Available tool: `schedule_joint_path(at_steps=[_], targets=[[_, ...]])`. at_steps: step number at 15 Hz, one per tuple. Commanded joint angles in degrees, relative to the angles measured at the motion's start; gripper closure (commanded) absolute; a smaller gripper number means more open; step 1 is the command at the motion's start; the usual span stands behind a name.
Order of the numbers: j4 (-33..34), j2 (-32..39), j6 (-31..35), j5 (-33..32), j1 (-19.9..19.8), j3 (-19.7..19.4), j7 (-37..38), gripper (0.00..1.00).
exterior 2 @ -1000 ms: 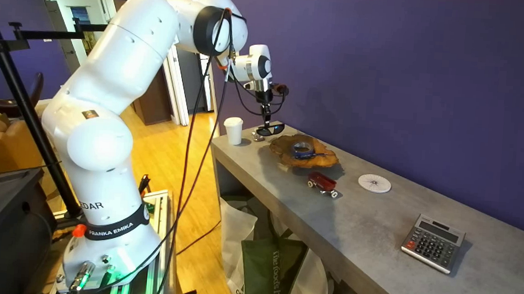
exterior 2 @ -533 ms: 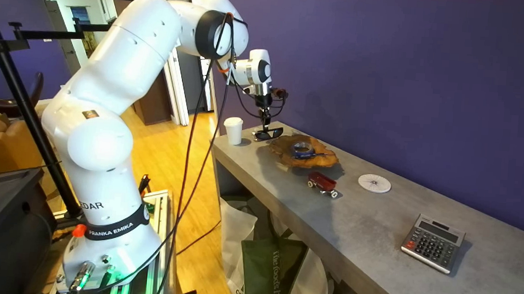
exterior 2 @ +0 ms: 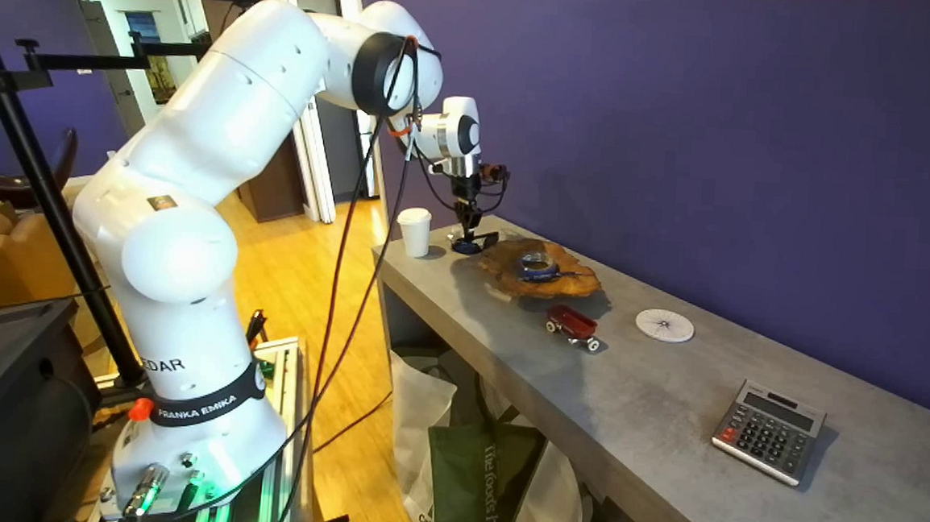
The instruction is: Put the toy cart and the sunglasses on the table
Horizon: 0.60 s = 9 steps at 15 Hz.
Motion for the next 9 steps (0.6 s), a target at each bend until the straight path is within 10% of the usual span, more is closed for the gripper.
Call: schedule_joint_path(at_steps=[1, 6, 7, 9], targets=[[4.15, 2.91, -2.96, 0.42, 1.32, -0.13, -4.71, 0.98], [6.33, 4.98, -5.33, 0.44, 2.32, -0.47, -7.84, 0.98], [6.77, 5.19, -5.56, 0.42, 2.52, -0.51, -8.22, 0.67], [7.64, 5.31, -5.87, 0.28, 2.95, -0.67, -8.93, 0.60]])
